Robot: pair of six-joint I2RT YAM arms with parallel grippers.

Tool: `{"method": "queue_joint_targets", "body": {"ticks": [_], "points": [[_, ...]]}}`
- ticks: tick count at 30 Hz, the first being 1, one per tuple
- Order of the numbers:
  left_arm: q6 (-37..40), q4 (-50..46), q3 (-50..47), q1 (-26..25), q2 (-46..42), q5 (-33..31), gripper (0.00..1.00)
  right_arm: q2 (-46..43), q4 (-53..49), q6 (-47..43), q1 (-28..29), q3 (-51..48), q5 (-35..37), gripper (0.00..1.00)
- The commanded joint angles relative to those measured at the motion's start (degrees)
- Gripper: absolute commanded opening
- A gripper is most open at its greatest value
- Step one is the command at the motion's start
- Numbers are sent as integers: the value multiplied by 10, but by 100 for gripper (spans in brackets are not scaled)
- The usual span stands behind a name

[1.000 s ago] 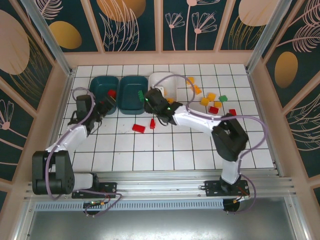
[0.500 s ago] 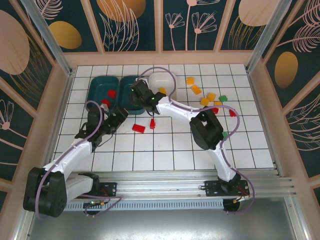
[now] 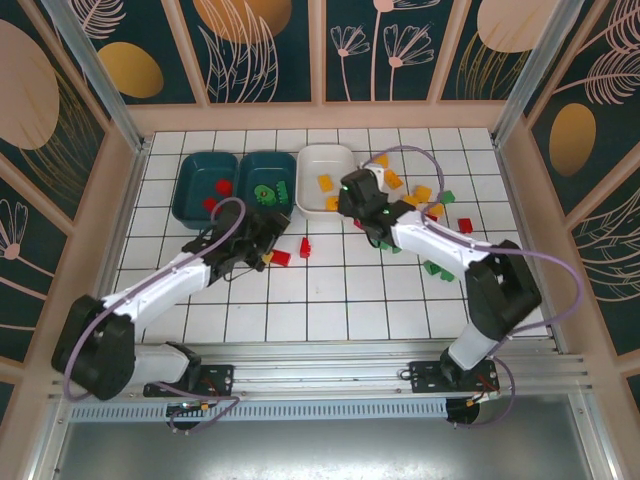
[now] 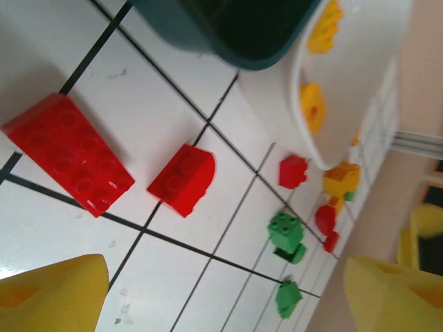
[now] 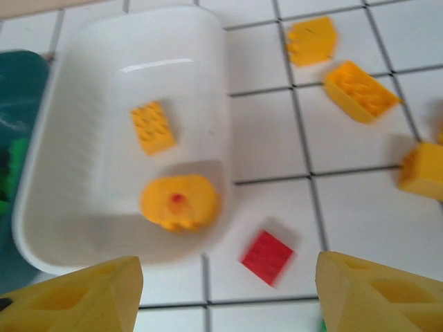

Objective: Sort the legos into containers by color

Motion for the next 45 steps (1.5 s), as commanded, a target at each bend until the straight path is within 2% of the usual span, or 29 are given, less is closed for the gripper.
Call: {"method": "queue_joint_targets", "body": {"ticks": [1, 7, 12, 15, 21, 26, 32, 38, 42, 43, 45], "points": [[-53, -94, 25, -10, 55, -8, 87, -63, 22, 28, -9, -64, 7, 67], [-30, -205, 123, -19, 160, -15, 83, -132, 19, 32, -27, -124, 14, 68], [-53, -204, 133, -19, 207, -15, 80, -153, 28, 32, -37, -149, 10, 67], [-62, -213, 145, -19, 242, -13, 69, -156, 27, 32, -40, -154, 10, 68], [-76, -238, 156, -19, 246, -60, 64, -171, 37, 35, -44, -174, 6, 68], [-69, -236, 160, -19, 255, -73, 56, -170, 41, 35, -46, -175, 0, 67], [-50, -217, 157, -14, 275, -80, 53, -168, 42, 31, -47, -170, -3, 67], [-33, -195, 145, -12, 278, -83, 53, -165, 38, 28, -47, -165, -4, 67], [-23, -189, 141, -11, 268, -84, 64, -161, 38, 25, -47, -160, -7, 67], [-21, -186, 138, -11, 267, -88, 64, -159, 38, 25, -47, -158, -6, 67], [-19, -169, 126, -9, 263, -91, 56, -156, 40, 25, -47, -155, -6, 67]]}}
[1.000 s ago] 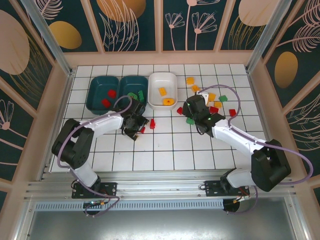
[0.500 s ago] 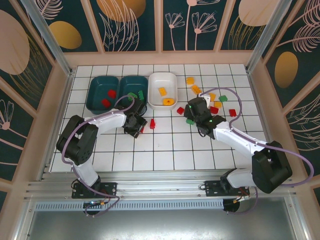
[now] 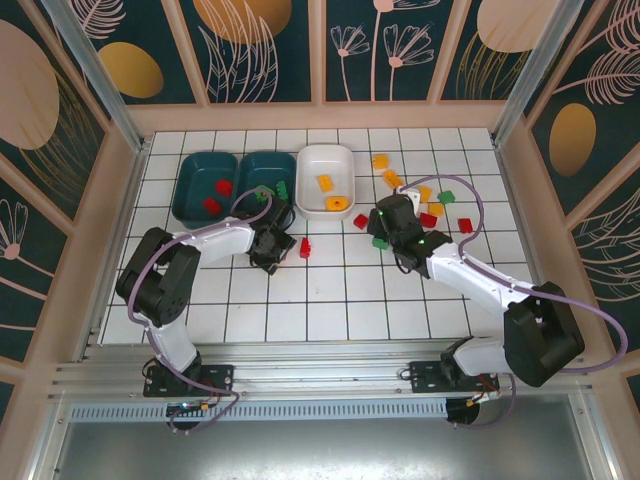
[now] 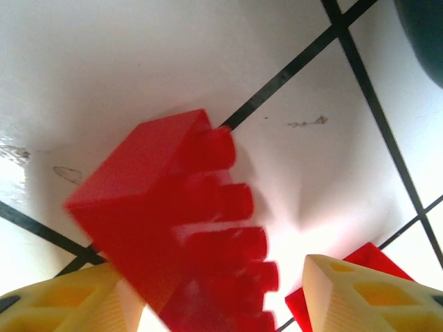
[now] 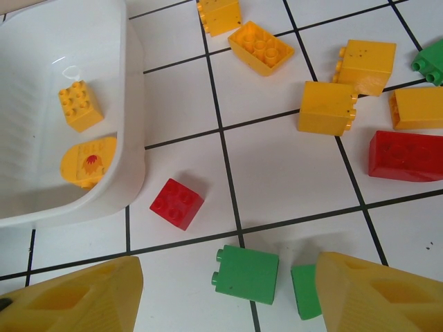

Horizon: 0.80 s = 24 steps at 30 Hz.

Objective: Sort the legos into containers by color

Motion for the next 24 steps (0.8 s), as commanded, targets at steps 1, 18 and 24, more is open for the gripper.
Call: {"method": "queue_joint_targets", "body": {"ticks": [1, 18, 24], "points": [[18, 9, -36, 9, 5, -27, 52, 0, 17, 0, -5, 14, 3, 67], [122, 87, -55, -6, -169, -56, 10, 6, 22, 2, -6, 8, 5, 67], [223, 42, 46, 6, -208, -124, 9, 22, 21, 7, -10, 14, 3, 67]]}}
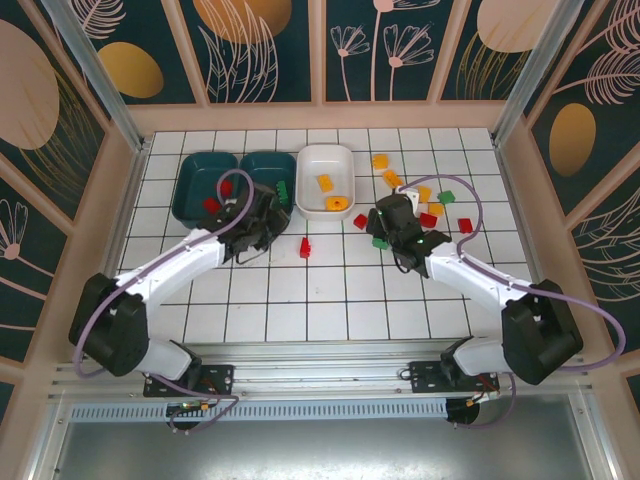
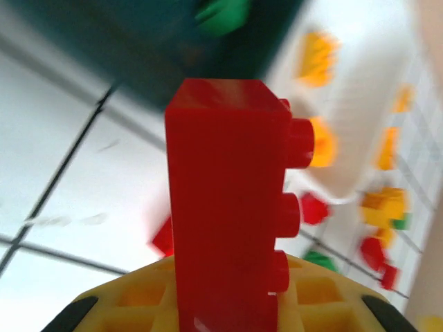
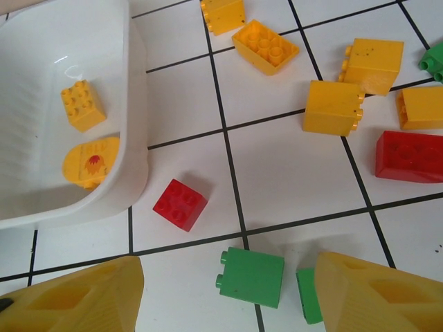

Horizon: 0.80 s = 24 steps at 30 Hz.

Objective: Sort the legos into containers by color

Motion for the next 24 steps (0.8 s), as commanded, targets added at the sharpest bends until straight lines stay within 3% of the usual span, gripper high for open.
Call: {"method": "queue_joint_targets", "body": {"ticks": [1, 4, 9, 14, 19, 24], "points": [[95, -20, 63, 37, -2, -57, 7, 19, 9, 7, -13, 17, 2, 67], [133, 9, 73, 140, 34, 18, 5, 49, -5, 7, -15, 29, -26, 67], [174, 20, 104, 258, 126, 65, 10, 121, -48, 7, -41, 64, -46, 69], [193, 34, 115, 318, 204, 85, 16, 169, -85, 11, -49, 83, -42, 70], [211, 52, 127, 345, 246, 118, 26, 193, -79, 0, -52, 85, -60, 70], [227, 53, 138, 347, 252, 127, 56, 221, -81, -19, -51, 107, -61, 70]]}}
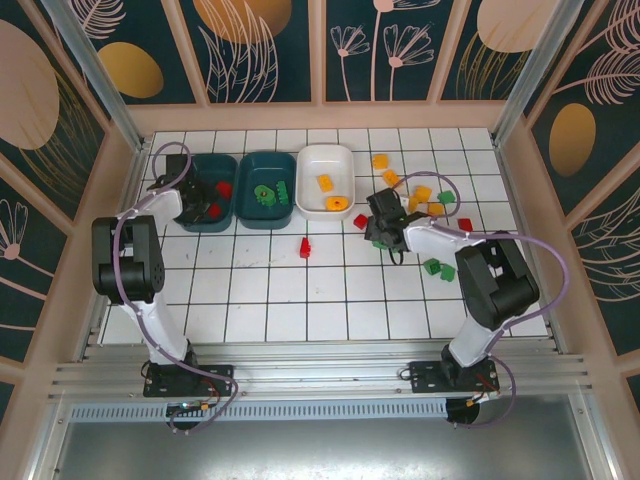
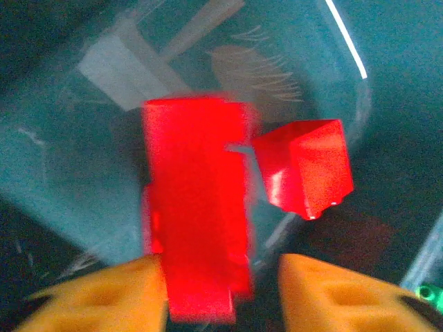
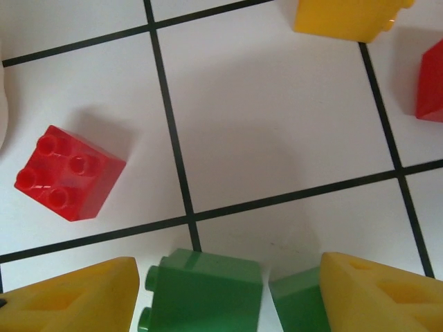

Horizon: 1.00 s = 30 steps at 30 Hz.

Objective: Sort the legos into containers by color

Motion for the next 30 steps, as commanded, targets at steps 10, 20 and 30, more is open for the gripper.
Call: {"method": "queue_joint_targets", "body": {"ticks": [10, 20, 30], "points": [[14, 51, -27, 0, -78, 53, 97, 45, -22, -32, 27, 49, 26, 69], [-2, 81, -83, 0, -166, 88, 98, 71, -45, -25, 55, 44, 14, 60], [3, 76, -99, 0, -216, 80, 98, -3, -46, -26, 79, 73, 65, 34]]}}
